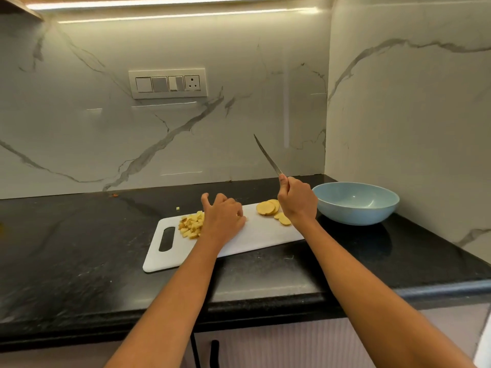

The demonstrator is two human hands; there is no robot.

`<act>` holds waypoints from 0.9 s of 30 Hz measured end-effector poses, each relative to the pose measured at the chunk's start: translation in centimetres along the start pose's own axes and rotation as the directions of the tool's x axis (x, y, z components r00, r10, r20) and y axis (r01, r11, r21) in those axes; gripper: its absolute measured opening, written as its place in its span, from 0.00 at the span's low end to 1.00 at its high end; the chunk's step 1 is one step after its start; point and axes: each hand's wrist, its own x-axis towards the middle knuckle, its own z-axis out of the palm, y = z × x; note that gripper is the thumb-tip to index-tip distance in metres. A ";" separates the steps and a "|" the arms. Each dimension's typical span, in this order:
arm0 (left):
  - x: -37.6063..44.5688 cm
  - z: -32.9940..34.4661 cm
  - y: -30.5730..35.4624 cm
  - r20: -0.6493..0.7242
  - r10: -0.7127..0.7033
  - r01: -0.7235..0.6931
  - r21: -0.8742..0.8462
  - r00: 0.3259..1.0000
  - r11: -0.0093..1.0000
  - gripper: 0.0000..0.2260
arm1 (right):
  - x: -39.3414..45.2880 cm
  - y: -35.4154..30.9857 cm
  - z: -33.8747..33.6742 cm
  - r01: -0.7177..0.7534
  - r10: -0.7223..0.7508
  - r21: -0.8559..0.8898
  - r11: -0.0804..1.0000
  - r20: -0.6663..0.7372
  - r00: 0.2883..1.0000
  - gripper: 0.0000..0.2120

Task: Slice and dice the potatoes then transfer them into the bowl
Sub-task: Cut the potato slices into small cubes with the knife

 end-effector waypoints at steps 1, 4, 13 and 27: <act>-0.1 0.1 -0.2 -0.044 -0.044 0.043 -0.016 0.998 0.999 0.10 | 0.0 0.0 0.0 -0.014 0.014 0.012 1.000 -0.005 1.000 0.21; -0.1 0.1 -1.0 -0.150 -0.234 0.208 -0.172 0.961 0.963 0.09 | 0.1 0.0 0.0 -0.051 0.053 0.064 0.997 -0.023 0.998 0.20; 2.0 -0.1 0.4 -0.199 -0.319 0.269 -0.243 0.927 0.932 0.13 | 0.7 0.3 0.7 -0.033 0.035 0.047 0.998 -0.029 0.999 0.20; 5.2 2.1 3.5 0.189 0.020 0.038 -0.295 0.982 0.955 0.22 | 1.6 0.2 0.5 0.005 -0.004 0.014 1.000 -0.069 0.998 0.18</act>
